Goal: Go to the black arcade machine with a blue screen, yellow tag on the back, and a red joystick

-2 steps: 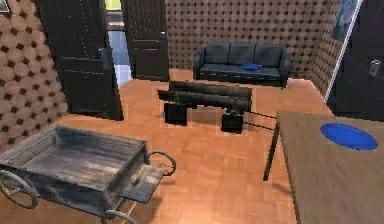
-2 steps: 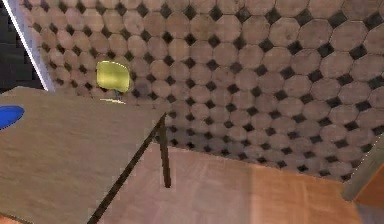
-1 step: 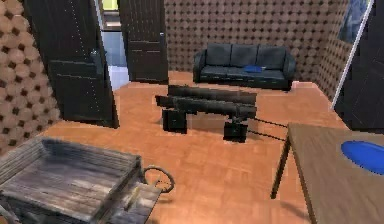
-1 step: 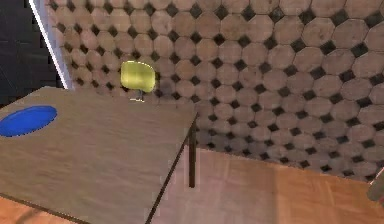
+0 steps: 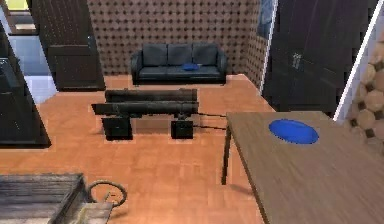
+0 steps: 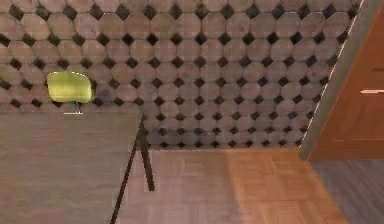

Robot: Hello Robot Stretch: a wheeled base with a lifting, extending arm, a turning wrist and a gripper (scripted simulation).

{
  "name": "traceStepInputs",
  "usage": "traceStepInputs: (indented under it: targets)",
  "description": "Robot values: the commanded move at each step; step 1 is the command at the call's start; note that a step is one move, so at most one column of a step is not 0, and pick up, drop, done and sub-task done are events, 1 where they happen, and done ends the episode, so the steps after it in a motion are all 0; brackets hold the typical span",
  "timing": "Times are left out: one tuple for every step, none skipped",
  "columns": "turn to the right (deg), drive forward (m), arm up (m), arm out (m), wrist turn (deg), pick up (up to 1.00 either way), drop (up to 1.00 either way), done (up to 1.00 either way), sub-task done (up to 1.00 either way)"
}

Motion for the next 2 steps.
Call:
traceStepInputs:
  targets:
    - [0.0,1.00,0.00,0.00,0.0,0.00,0.00,0.00,0.00]
    - [3.0,0.00,0.00,0.00,0.0,0.00,0.00,0.00,0.00]
